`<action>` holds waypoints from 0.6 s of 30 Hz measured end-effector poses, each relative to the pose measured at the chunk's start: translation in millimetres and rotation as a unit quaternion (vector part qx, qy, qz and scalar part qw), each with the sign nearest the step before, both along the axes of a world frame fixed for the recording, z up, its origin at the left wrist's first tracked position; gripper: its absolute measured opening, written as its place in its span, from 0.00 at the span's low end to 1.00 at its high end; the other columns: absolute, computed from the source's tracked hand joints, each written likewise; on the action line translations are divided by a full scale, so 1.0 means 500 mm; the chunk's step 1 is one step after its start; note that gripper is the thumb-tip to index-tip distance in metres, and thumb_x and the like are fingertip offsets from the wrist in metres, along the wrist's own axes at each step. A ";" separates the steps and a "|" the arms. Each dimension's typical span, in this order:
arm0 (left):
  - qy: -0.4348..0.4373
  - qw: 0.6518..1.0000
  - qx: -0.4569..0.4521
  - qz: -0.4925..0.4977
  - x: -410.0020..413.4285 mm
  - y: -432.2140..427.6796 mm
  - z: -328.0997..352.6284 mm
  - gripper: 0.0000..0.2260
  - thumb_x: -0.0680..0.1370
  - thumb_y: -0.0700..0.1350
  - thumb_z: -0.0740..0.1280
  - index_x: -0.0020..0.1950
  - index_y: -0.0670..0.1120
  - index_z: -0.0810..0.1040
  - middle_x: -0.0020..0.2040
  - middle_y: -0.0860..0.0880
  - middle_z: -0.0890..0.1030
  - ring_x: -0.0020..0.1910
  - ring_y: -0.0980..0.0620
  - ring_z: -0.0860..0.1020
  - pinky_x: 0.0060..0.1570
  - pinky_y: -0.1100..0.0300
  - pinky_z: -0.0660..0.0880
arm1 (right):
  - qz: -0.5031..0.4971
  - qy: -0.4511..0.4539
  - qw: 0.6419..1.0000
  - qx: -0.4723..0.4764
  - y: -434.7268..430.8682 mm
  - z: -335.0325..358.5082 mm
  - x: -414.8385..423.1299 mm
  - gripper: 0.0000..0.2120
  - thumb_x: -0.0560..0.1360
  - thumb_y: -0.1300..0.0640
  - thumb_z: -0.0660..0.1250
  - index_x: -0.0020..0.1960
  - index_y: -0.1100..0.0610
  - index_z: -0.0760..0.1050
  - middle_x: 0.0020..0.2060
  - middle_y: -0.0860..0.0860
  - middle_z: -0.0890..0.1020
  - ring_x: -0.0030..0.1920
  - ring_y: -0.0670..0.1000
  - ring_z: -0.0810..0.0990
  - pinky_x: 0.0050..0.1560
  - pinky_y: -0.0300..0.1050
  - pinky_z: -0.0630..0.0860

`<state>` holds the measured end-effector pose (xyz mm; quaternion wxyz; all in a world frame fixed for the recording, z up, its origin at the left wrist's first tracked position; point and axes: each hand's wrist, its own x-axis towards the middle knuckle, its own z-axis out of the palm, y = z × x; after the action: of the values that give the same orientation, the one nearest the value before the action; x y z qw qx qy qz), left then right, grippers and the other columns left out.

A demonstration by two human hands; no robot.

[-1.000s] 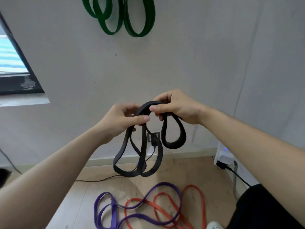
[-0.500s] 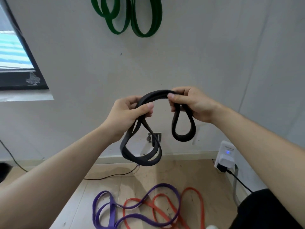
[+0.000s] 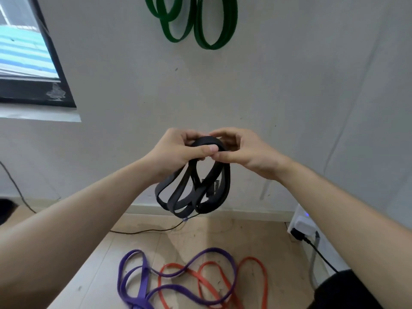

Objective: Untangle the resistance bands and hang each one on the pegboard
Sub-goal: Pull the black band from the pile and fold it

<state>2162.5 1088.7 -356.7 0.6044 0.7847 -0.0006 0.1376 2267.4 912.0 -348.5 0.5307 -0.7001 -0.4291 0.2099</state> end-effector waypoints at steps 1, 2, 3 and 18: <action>-0.001 1.000 -0.006 0.002 -0.001 0.001 0.001 0.09 0.74 0.41 0.76 0.54 0.42 0.85 0.44 0.45 0.87 0.44 0.54 0.83 0.50 0.64 0.79 | -0.007 -0.010 1.000 0.007 0.004 -0.002 -0.003 0.17 0.73 0.65 0.74 0.61 0.56 0.77 0.50 0.55 0.85 0.52 0.49 0.84 0.59 0.45 0.79; -0.002 1.000 -0.016 0.005 -0.001 0.001 0.002 0.11 0.74 0.40 0.76 0.55 0.42 0.84 0.45 0.44 0.87 0.45 0.54 0.84 0.50 0.64 0.79 | -0.010 -0.012 1.000 0.012 0.007 -0.004 -0.005 0.16 0.73 0.64 0.74 0.59 0.55 0.78 0.49 0.57 0.85 0.50 0.50 0.84 0.58 0.45 0.80; -0.005 1.000 -0.027 0.009 0.000 0.002 0.003 0.12 0.73 0.40 0.76 0.55 0.41 0.84 0.46 0.43 0.87 0.45 0.53 0.84 0.50 0.64 0.79 | -0.010 -0.007 1.000 0.017 0.009 -0.004 -0.006 0.15 0.73 0.63 0.74 0.59 0.55 0.78 0.49 0.58 0.85 0.49 0.52 0.84 0.57 0.46 0.80; -0.122 0.987 -0.078 0.063 0.039 -0.029 0.123 0.15 0.76 0.42 0.75 0.61 0.46 0.78 0.46 0.48 0.86 0.43 0.51 0.84 0.51 0.59 0.81 | -0.158 0.026 0.958 0.239 0.019 0.144 0.020 0.10 0.75 0.67 0.70 0.56 0.60 0.77 0.45 0.56 0.84 0.42 0.51 0.83 0.47 0.45 0.82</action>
<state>2182.1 1074.1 -295.1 0.6494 0.7108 -0.0141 0.2699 2277.6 921.3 -276.4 0.7198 -0.6062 -0.3367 0.0330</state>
